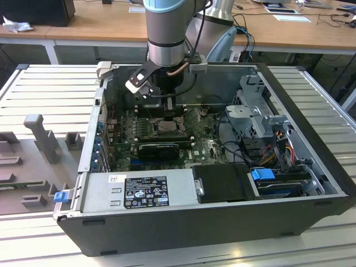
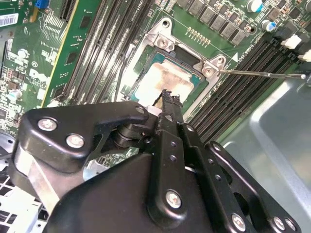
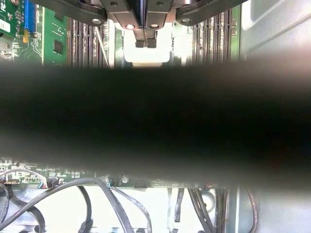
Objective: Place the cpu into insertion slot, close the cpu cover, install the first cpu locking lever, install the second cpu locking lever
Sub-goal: 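Place the cpu into insertion slot, then close the cpu cover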
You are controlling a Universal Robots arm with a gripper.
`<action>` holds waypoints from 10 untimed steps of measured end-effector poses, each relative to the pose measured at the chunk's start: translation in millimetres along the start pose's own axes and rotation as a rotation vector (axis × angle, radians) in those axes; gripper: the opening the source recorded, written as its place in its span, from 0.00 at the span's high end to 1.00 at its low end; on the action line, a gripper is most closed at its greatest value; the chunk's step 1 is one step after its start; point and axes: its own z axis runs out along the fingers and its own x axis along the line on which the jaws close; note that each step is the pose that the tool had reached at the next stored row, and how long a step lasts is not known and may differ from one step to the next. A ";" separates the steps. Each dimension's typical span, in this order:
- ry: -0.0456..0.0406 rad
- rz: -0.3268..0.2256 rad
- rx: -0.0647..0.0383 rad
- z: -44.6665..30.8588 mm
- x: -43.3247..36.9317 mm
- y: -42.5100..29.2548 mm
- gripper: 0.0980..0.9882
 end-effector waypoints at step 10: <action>0.0000 0.000 0.002 -7.2 0.0 2.5 0.99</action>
